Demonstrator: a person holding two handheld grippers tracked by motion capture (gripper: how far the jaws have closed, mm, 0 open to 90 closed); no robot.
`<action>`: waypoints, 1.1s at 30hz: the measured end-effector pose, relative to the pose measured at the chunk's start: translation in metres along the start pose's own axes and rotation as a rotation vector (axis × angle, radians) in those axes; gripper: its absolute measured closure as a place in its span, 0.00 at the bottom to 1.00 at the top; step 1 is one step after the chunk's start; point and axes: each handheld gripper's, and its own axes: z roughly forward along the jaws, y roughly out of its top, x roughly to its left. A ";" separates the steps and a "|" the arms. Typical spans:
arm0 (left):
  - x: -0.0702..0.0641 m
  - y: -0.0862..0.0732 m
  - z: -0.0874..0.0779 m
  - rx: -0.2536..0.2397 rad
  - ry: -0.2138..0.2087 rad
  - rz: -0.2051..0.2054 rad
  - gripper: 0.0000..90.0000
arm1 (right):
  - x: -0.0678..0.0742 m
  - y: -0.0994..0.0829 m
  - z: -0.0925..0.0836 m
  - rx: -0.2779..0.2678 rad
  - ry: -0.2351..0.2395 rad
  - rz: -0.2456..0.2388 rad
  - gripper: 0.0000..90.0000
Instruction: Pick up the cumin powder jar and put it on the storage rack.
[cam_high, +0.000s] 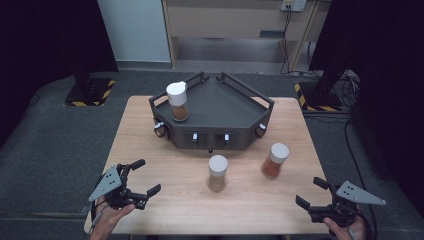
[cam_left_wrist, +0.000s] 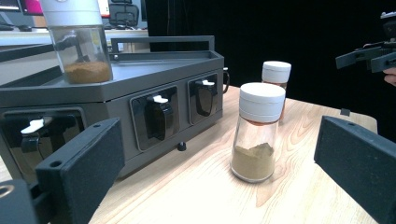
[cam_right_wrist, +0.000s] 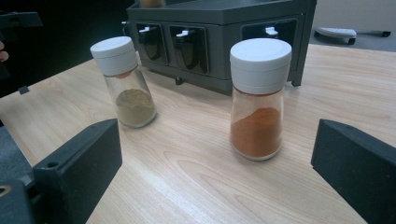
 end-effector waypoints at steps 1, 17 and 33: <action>0.000 0.000 0.000 0.000 0.001 -0.001 0.00 | 0.000 0.000 0.000 -0.001 -0.002 0.000 0.02; 0.003 -0.003 -0.001 -0.007 0.005 -0.039 0.00 | 0.004 0.010 -0.002 -0.004 0.016 -0.011 0.02; 0.003 -0.003 -0.003 0.003 0.026 -0.033 0.00 | 0.003 0.044 -0.005 -0.012 0.081 -0.029 0.04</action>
